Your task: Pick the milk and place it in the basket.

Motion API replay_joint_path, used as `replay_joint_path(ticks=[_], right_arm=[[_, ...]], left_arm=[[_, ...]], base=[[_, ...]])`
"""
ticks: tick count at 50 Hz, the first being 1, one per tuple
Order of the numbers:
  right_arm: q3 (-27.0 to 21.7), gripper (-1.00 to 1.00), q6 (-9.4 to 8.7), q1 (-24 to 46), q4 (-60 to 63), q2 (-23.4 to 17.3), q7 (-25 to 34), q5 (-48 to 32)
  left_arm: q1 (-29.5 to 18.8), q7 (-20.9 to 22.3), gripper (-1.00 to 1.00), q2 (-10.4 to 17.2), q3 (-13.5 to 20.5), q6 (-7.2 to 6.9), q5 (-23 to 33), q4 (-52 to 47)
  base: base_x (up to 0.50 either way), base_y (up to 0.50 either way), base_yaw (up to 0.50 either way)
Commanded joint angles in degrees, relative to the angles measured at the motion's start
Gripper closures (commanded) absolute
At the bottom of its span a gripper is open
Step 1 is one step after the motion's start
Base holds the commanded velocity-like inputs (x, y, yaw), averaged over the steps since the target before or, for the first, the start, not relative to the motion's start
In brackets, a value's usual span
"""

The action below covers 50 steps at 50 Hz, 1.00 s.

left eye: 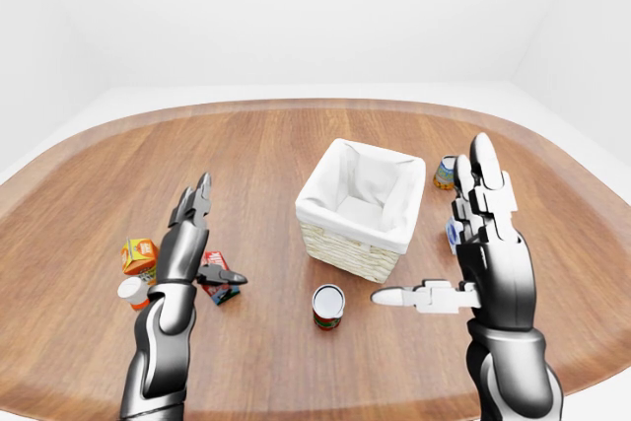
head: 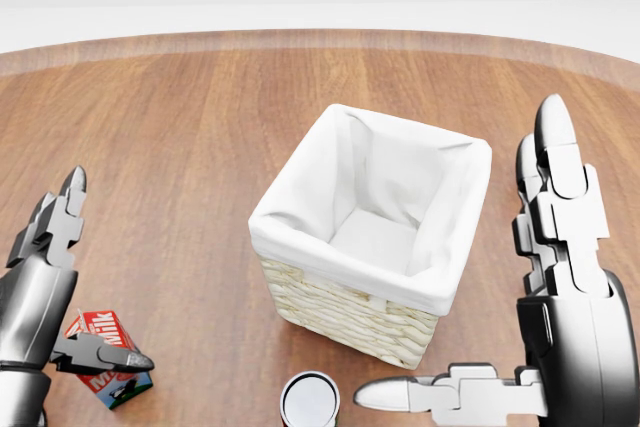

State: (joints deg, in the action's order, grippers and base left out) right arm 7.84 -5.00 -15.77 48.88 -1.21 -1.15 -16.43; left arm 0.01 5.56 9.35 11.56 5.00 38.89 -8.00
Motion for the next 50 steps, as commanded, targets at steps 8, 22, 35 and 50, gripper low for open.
replay_joint_path(ticks=[8, 22, 35, 50], right_arm=[[-0.01, -1.00, 0.00, -0.06, 0.76, 0.05, -0.35, 0.33], [-0.95, -1.00, 0.00, 0.59, 1.24, 0.36, -0.41, 0.62], [-0.04, -1.00, 0.00, 0.19, 2.13, 0.19, -0.70, 0.48], [0.81, -1.00, 0.00, -0.33, 3.42, -0.15, -0.87, 0.34]], left_arm=[[-6.26, -8.23, -1.00, 4.03, -2.24, 0.00, 1.76, 19.77], [-3.44, -3.33, -1.00, 3.23, -3.04, 0.00, 1.37, 19.02], [-5.03, -5.98, -1.00, 5.51, -1.36, 0.00, 1.08, 26.13], [-17.47, -19.74, -1.00, 10.94, -5.27, 0.00, 3.88, 55.02]], base=[[0.00, 0.00, 0.00], [0.00, 0.00, 0.00], [0.00, 0.00, 0.00], [0.00, 0.00, 0.00]])
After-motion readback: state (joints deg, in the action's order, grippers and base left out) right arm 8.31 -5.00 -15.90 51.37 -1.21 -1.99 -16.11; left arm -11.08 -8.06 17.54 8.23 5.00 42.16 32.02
